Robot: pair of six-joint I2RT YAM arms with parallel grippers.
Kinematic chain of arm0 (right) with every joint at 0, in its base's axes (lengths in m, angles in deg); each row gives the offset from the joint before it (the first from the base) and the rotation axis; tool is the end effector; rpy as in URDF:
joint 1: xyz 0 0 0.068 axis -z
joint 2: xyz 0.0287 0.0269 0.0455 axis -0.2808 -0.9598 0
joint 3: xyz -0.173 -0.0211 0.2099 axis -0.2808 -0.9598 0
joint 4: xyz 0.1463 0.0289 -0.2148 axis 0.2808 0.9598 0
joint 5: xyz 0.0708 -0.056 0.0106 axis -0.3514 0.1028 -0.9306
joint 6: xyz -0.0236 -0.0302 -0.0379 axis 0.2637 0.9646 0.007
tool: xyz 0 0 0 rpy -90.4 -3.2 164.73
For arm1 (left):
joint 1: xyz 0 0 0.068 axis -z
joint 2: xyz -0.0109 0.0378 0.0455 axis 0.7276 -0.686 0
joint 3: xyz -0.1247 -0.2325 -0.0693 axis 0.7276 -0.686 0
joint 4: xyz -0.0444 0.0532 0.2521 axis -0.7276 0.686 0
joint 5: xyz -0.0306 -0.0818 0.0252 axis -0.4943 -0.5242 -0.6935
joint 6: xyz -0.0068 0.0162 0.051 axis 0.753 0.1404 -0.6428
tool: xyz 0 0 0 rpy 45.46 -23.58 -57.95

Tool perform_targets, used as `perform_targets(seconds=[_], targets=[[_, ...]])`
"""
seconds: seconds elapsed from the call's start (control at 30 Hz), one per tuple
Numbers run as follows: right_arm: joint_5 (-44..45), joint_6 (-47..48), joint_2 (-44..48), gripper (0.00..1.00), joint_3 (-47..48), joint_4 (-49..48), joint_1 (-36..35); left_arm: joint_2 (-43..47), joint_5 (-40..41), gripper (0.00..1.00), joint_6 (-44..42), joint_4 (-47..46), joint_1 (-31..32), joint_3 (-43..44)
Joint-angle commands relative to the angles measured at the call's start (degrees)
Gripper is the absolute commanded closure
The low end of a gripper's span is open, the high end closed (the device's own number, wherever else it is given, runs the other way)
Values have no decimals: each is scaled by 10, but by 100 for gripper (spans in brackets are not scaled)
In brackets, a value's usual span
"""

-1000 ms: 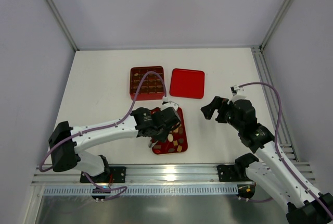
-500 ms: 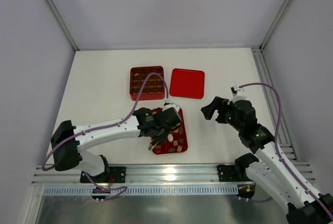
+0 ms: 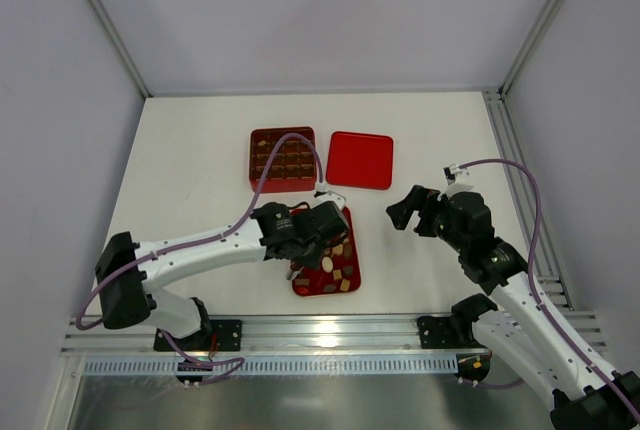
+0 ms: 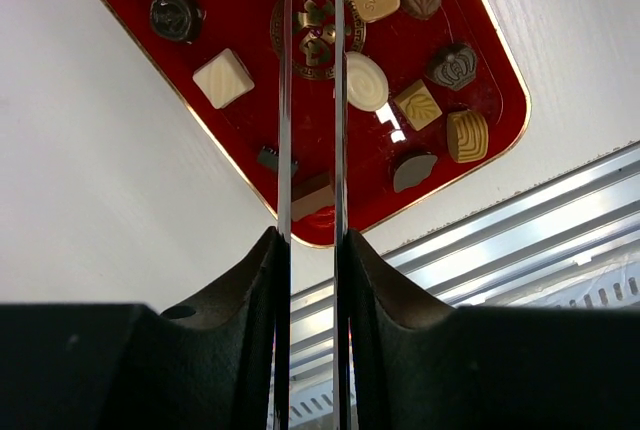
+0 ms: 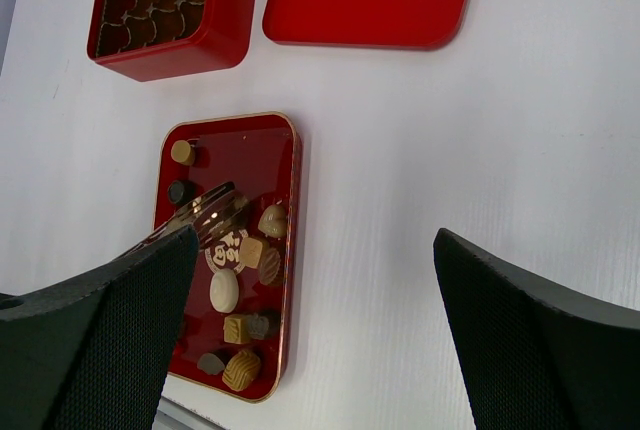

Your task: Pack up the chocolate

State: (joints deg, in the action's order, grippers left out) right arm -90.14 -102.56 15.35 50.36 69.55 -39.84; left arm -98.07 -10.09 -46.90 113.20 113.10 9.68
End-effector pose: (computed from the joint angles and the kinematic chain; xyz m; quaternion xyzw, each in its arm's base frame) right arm 0.1458 0.0643 0.2589 0.0480 0.8435 0.2525 0.4717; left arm 0.1217 -0.2529 0.2742 0.2212 0.9455 -0.0612 0.2310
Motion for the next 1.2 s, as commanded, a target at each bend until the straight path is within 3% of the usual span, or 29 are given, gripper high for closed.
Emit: perform_targets(seconds=[0.0, 0.43, 0.77, 1.17], targets=[[4, -7, 6, 0, 2, -18, -2, 31, 15, 71, -11, 8, -6, 24], [3, -5, 3, 0, 7, -18, -2, 35, 5, 71, -15, 12, -14, 19], [4, -4, 1, 0, 8, -18, -1, 33, 6, 56, -19, 1, -15, 29], [7, -3, 6, 0, 7, -14, -1, -34, -21, 55, -44, -33, -28, 75]])
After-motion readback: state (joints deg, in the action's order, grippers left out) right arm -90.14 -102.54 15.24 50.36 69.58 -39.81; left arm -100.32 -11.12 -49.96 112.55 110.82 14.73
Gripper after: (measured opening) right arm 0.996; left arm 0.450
